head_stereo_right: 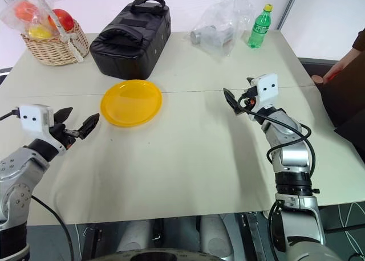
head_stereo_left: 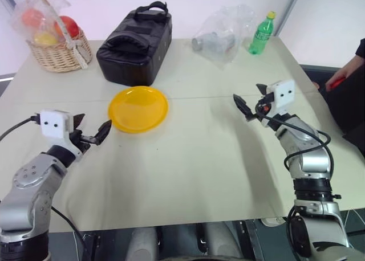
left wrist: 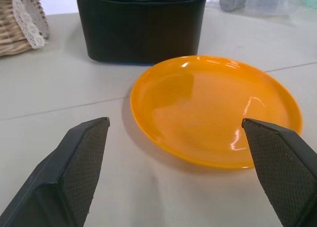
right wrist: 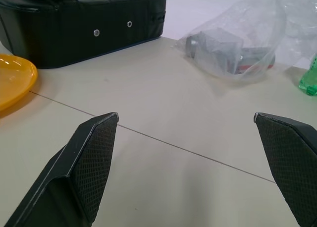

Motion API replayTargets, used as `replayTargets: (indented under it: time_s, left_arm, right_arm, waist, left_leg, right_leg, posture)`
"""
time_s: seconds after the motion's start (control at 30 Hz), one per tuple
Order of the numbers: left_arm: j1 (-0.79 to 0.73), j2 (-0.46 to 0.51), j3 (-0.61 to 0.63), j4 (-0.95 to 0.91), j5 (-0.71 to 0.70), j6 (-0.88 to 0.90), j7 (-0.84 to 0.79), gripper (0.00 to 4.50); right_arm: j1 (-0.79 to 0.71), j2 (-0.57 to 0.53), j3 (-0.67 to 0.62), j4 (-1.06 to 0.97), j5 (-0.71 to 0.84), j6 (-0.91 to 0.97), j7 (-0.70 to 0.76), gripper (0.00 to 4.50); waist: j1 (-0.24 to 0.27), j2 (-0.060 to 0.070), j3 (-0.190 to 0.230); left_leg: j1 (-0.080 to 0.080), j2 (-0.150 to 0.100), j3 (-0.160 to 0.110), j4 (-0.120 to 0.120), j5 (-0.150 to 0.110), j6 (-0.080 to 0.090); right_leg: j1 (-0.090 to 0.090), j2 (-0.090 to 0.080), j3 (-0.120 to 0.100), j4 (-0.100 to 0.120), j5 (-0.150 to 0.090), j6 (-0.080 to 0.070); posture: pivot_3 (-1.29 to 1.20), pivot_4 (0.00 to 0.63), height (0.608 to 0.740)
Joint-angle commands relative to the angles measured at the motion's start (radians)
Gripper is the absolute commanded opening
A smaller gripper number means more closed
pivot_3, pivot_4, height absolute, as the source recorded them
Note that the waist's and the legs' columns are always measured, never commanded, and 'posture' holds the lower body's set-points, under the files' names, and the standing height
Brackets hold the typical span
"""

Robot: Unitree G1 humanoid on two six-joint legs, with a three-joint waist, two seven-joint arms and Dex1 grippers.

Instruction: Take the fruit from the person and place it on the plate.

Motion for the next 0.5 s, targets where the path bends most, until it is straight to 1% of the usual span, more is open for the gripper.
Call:
replayTargets:
  time_s: [0.03,0.1,0.5]
  left_arm:
    - [-0.008,0.003,0.034,-0.041,-0.036,-0.002,-0.005,4.50]
    - [-0.012,-0.002,0.037,-0.045,-0.048,-0.009,-0.004,4.50]
    - [-0.032,0.039,0.013,-0.009,-0.024,-0.017,-0.014,4.50]
  right_arm:
    - [-0.013,0.005,-0.005,-0.020,0.005,-0.021,-0.004,4.47]
    - [-0.014,0.006,-0.005,-0.018,0.005,-0.022,-0.003,4.47]
    - [-0.012,0.019,0.007,-0.008,-0.006,-0.039,-0.010,4.47]
  waist:
    - [0.000,0.000,0.000]
    - [0.000,0.000,0.000]
    - [0.000,0.000,0.000]
  left_leg:
    - [0.000,0.000,0.000,0.000,0.000,0.000]
    - [0.000,0.000,0.000,0.000,0.000,0.000]
    - [0.000,0.000,0.000,0.000,0.000,0.000]
  right_leg:
    - [0.000,0.000,0.000,0.000,0.000,0.000]
    - [0.000,0.000,0.000,0.000,0.000,0.000]
    - [0.000,0.000,0.000,0.000,0.000,0.000]
  posture:
    - [0.00,0.150,0.740]
    - [0.00,0.150,0.740]
    - [0.00,0.150,0.740]
